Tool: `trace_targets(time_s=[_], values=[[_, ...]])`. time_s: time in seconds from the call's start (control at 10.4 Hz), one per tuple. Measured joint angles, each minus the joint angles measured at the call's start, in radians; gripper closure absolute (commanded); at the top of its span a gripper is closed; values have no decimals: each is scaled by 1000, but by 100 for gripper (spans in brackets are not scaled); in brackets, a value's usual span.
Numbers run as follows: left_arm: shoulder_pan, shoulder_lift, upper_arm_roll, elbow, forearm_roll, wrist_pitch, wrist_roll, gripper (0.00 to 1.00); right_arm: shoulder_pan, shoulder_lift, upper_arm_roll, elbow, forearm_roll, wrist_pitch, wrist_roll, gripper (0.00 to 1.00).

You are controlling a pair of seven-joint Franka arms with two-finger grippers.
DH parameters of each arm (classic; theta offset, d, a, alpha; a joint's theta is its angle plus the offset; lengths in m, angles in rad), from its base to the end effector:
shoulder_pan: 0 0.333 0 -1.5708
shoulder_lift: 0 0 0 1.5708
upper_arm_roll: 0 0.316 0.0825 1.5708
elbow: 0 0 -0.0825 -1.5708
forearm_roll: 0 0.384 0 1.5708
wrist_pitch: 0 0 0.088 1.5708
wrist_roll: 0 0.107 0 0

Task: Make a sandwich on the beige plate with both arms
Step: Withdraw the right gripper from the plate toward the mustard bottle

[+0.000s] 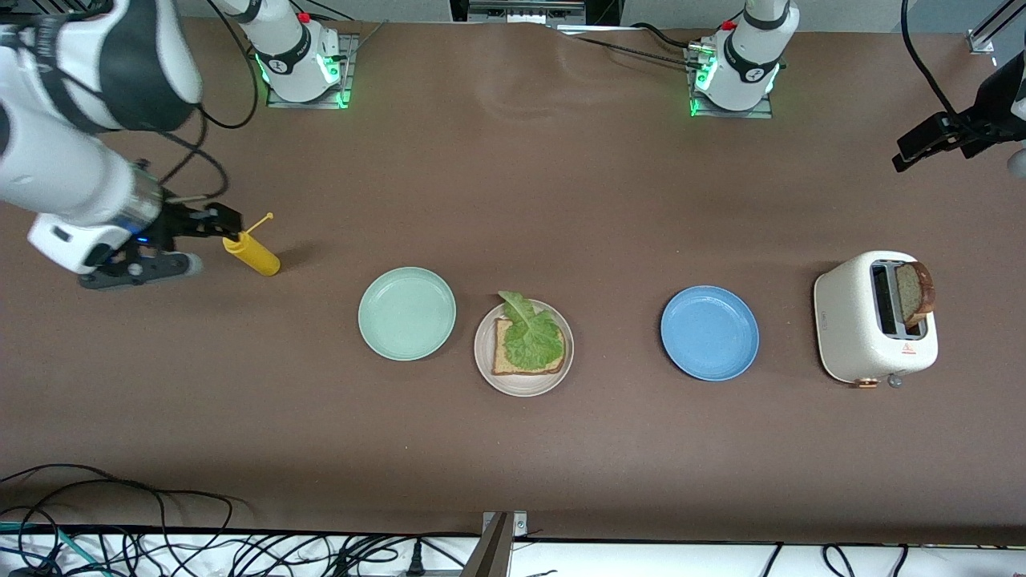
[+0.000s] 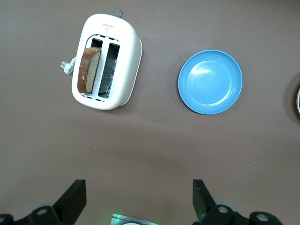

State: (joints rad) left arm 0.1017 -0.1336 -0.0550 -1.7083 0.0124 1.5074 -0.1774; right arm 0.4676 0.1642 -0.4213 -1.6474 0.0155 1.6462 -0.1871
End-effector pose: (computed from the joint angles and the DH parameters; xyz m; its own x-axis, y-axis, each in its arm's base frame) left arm 0.5041 0.0231 0.6254 0.9726 0.2238 -0.0629 0.2222 -0.9745 -0.0313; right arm 0.5909 0.0436 0.5077 0.9617 0.2244 -0.1573 0.2307 -0.9728 0.0229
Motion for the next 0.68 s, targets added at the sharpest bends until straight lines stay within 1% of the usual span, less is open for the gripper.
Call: trace_targets(time_s=[0.1,0.29,0.39,0.48,0.68], values=[[0,0,0,0,0,0,0,0,-1,-28,-61,-42,1,2,-94,0],[0,0,0,0,0,0,0,0,-3,-80,-158,-128,6,33,-277,0],[0,0,0,0,0,0,0,0,-3,-112,-203,-183,46,68,-397,0],[1,0,0,0,0,0,0,0,-2,-136,-252,-244,116,104,-542,0],[1,0,0,0,0,0,0,0,-4,-147,-388,-362,262,161,-879,0]])
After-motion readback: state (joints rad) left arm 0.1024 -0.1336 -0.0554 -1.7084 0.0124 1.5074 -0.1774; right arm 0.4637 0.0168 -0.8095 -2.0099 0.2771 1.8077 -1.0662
